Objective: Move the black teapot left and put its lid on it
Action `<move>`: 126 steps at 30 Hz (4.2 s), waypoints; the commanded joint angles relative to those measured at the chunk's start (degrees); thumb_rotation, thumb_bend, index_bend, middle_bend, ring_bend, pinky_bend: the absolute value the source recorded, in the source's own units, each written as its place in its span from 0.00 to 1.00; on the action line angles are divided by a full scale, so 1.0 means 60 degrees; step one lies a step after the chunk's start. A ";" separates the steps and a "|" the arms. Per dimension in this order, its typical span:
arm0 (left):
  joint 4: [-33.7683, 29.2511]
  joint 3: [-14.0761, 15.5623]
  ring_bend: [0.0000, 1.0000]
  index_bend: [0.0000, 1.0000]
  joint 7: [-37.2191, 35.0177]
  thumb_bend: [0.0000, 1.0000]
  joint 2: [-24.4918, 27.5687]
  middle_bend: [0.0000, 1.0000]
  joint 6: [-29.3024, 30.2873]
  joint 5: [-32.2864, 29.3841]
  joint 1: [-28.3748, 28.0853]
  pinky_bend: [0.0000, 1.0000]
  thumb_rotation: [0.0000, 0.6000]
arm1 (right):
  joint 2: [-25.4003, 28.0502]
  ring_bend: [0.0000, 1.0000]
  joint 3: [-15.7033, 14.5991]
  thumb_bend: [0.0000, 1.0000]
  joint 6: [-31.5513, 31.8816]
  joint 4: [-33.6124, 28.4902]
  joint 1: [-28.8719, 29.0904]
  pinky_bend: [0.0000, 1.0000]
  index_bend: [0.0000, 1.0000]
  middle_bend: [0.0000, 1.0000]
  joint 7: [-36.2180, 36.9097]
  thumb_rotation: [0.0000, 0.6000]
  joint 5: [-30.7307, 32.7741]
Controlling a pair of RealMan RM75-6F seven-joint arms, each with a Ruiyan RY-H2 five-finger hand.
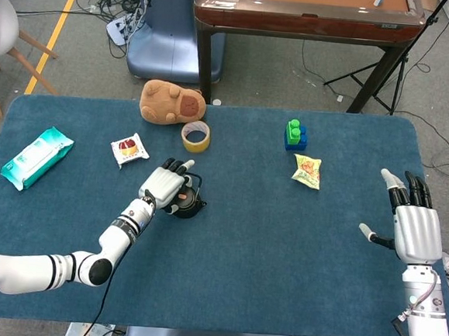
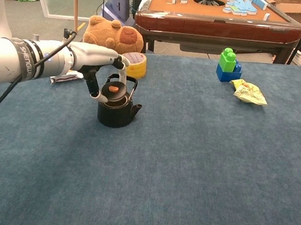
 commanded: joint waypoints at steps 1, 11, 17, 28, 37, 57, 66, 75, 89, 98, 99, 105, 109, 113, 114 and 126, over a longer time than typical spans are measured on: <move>-0.0001 0.0050 0.00 0.42 0.0057 0.28 0.0013 0.02 0.0032 -0.0041 -0.0013 0.00 1.00 | -0.0003 0.00 0.0000 0.00 -0.0005 0.0000 -0.0002 0.01 0.09 0.18 0.0006 1.00 -0.0012; 0.0123 0.0094 0.00 0.41 0.0150 0.28 -0.0113 0.02 -0.0104 -0.0262 -0.0161 0.00 1.00 | 0.0043 0.00 0.0012 0.00 0.0054 -0.0047 -0.0066 0.01 0.09 0.18 0.0019 1.00 -0.0036; 0.0319 0.0049 0.00 0.40 0.0154 0.28 -0.0232 0.02 -0.0126 -0.0471 -0.0246 0.00 1.00 | 0.0060 0.00 0.0015 0.00 0.0038 -0.0049 -0.0086 0.01 0.09 0.18 0.0032 1.00 -0.0016; 0.0287 0.0021 0.00 0.35 0.0131 0.28 -0.0256 0.00 -0.0197 -0.0741 -0.0352 0.00 1.00 | 0.0025 0.00 0.0063 0.00 0.0039 -0.0039 -0.0076 0.01 0.09 0.18 0.0025 1.00 -0.0003; 0.0350 -0.0057 0.00 0.28 0.0127 0.28 -0.0413 0.00 -0.0057 -0.0893 -0.0427 0.00 1.00 | 0.0035 0.00 0.0071 0.00 0.0099 -0.0048 -0.0123 0.01 0.09 0.18 0.0012 1.00 -0.0004; -0.0440 0.0132 0.00 0.25 0.0046 0.28 0.0284 0.00 0.0186 -0.0740 -0.0159 0.00 1.00 | -0.0006 0.00 0.0122 0.00 0.0094 -0.0062 -0.0089 0.01 0.09 0.18 0.0014 1.00 -0.0068; -0.0630 0.0228 0.00 0.28 0.0123 0.28 0.0317 0.00 0.0095 -0.0822 -0.0220 0.00 0.58 | 0.0008 0.00 0.0115 0.00 0.0153 -0.0123 -0.0127 0.01 0.09 0.18 -0.0026 1.00 -0.0094; -0.0703 0.0311 0.00 0.28 0.0226 0.28 0.0197 0.00 0.0121 -0.0807 -0.0301 0.00 0.57 | 0.0021 0.00 0.0110 0.00 0.0178 -0.0109 -0.0165 0.01 0.09 0.18 0.0021 1.00 -0.0103; -0.0749 0.0277 0.00 0.28 0.0060 0.28 0.0159 0.00 0.0225 -0.0763 -0.0271 0.00 0.56 | 0.0045 0.00 0.0116 0.00 0.0225 -0.0100 -0.0211 0.01 0.09 0.18 0.0029 1.00 -0.0114; -0.1526 0.0037 0.00 0.27 -0.0939 0.28 0.1102 0.00 0.0710 -0.0064 0.0410 0.00 0.61 | 0.0145 0.00 0.0261 0.00 0.0239 -0.0082 -0.0191 0.01 0.09 0.18 0.0095 1.00 0.0002; -0.1629 0.0039 0.00 0.27 -0.1033 0.28 0.1218 0.00 0.0823 0.0046 0.0517 0.00 0.62 | 0.0162 0.00 0.0280 0.00 0.0229 -0.0075 -0.0188 0.01 0.09 0.18 0.0103 1.00 0.0034; -0.2226 0.0232 0.00 0.26 -0.1726 0.28 0.2127 0.00 0.1757 0.0985 0.1489 0.00 0.85 | 0.0335 0.00 0.0317 0.00 0.0019 0.0029 -0.0182 0.01 0.09 0.18 0.0186 1.00 0.0324; -0.2454 0.0460 0.00 0.24 -0.2217 0.28 0.2748 0.00 0.2165 0.1336 0.2199 0.00 0.90 | 0.0488 0.00 0.0264 0.00 -0.0247 0.0165 -0.0151 0.01 0.09 0.18 0.0330 1.00 0.0398; -0.2493 0.0746 0.00 0.23 -0.2647 0.28 0.3208 0.00 0.2594 0.1628 0.2944 0.00 1.00 | 0.0925 0.00 0.0047 0.00 -0.0992 0.0239 -0.0088 0.02 0.09 0.17 0.0887 1.00 0.0394; -0.2496 0.0839 0.00 0.23 -0.2790 0.28 0.3309 0.00 0.2739 0.1720 0.3188 0.00 1.00 | 0.1017 0.00 -0.0007 0.00 -0.1142 0.0294 -0.0080 0.02 0.09 0.17 0.0996 1.00 0.0392; -0.2274 0.1645 0.00 0.20 -0.4081 0.28 0.3345 0.00 0.5604 0.3724 0.5893 0.00 1.00 | 0.0810 0.00 -0.0656 0.01 -0.1043 0.1337 -0.0402 0.03 0.09 0.17 0.2021 1.00 -0.0729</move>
